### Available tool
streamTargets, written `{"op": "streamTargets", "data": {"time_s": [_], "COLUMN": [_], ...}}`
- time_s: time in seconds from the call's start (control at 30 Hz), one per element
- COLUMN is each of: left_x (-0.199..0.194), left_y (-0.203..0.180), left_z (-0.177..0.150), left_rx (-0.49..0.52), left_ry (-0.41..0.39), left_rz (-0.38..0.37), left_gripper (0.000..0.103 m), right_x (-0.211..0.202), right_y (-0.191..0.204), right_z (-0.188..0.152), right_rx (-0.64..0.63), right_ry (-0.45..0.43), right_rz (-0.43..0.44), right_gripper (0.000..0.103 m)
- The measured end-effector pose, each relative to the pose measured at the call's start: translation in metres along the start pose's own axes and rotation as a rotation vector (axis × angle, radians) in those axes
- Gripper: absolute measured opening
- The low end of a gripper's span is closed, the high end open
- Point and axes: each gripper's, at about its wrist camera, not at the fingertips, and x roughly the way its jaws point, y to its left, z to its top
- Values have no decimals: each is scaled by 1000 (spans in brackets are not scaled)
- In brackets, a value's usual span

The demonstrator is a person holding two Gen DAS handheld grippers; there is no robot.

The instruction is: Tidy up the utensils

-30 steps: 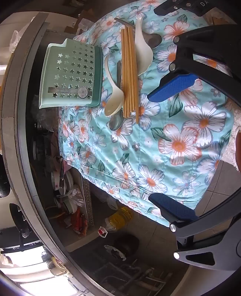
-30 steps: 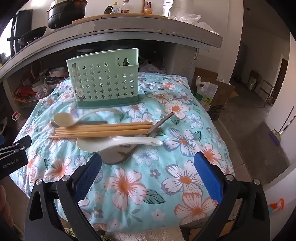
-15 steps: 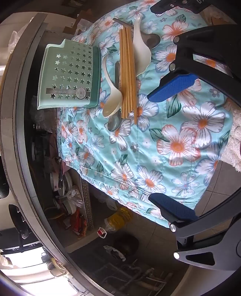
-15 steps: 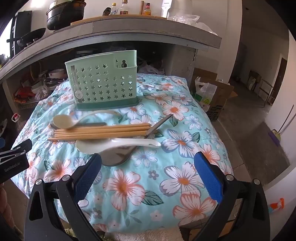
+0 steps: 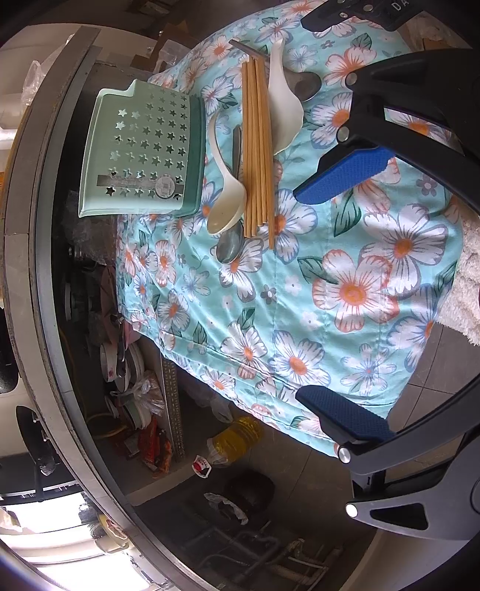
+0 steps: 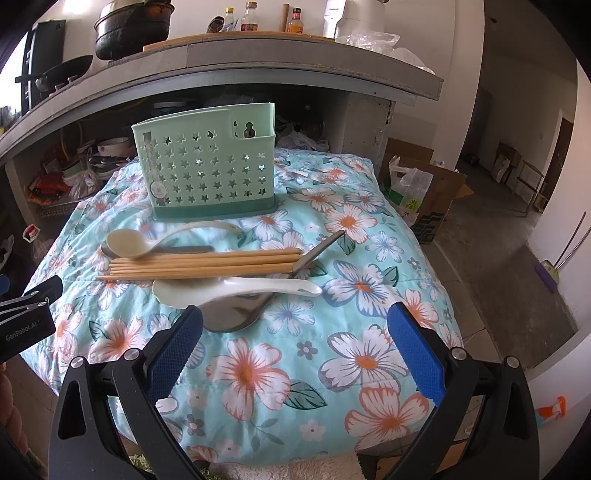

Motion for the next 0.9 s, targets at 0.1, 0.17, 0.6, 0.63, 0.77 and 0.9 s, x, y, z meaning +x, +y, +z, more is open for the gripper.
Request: {"op": "streamTargets", "data": {"time_s": [0.1,0.17,0.6,0.63,0.77,0.9], "left_x": [-1,-1,-1,0,-1,0], "left_y": [1,0,1,-1,0,-1], "left_z": [0,0,0,-1,0,0], "left_rx": [-3,-3,-5,-6,-5,-6], "left_ry": [-2,-2,-1,-1,-2,-1], "left_rz": [-1,0,-5,-3,-6,-6], "left_gripper": [95,95,95,95,95,95], "right_x": [0,0,-1,0,0,-1], "right_y": [0,0,-1,-1,-1,-1], "right_z": [0,0,0,0,0,0], "right_rx": [-1,-1,-1,-1,-2,-1], "right_ry": [1,0,-1,-1,1,-1], "right_rz": [1,0,1,1,1,1], "right_gripper": [98,98,98,98,98,98]}}
